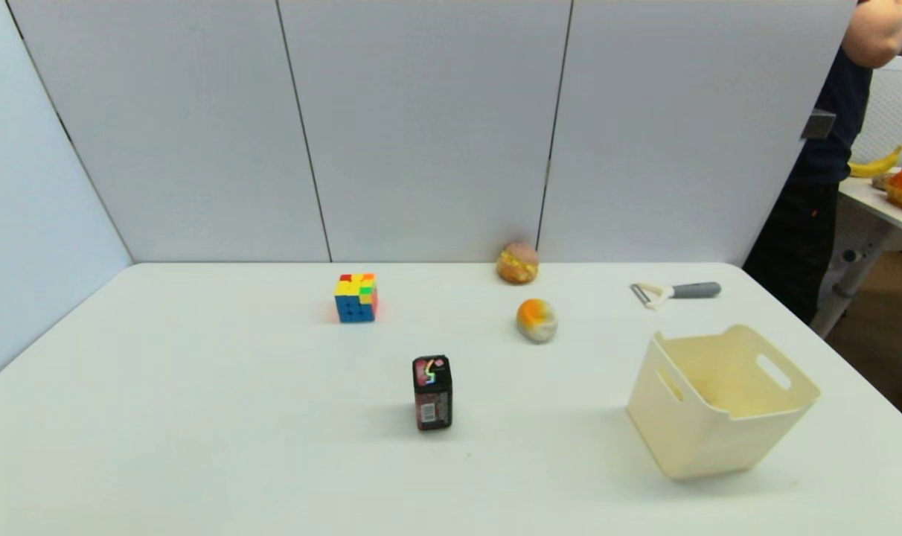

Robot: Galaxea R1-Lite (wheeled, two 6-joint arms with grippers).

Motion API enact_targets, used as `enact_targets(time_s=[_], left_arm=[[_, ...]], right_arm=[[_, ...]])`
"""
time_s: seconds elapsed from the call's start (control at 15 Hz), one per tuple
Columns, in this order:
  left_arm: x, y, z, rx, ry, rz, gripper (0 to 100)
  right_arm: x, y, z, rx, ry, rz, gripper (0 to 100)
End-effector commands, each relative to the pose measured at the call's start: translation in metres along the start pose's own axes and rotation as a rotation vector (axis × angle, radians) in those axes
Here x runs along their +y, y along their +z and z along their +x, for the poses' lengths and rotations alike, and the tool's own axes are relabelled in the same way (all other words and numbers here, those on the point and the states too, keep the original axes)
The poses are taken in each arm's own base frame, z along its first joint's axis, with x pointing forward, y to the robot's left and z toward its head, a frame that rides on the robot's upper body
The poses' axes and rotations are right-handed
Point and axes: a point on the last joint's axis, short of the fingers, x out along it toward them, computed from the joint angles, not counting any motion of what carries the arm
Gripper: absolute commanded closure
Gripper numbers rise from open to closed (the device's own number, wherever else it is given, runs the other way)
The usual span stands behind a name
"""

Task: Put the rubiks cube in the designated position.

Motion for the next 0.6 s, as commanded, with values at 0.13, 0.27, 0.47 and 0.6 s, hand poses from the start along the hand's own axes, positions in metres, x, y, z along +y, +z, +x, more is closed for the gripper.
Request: enact_targets(time_s=[0.13, 0.27, 0.47, 0.6], left_arm=[[0.0, 0.0, -0.0001, -0.002, 0.0, -0.001, 0], [0.0, 0.0, -0.0001, -0.002, 0.0, 0.0, 0], [0.0, 0.0, 0.0, 0.0, 0.0, -0.001, 0], [0.0, 0.0, -0.0001, -0.002, 0.0, 0.0, 0]], right_arm=[[0.0, -0.0001, 0.0001, 0.002, 0.0, 0.0, 0], [0.0, -0.0001, 0.0001, 0.002, 0.0, 0.0, 0], [0.0, -0.0001, 0.0001, 0.002, 0.0, 0.0, 0], [0.0, -0.0001, 0.0001, 0.002, 0.0, 0.0, 0]])
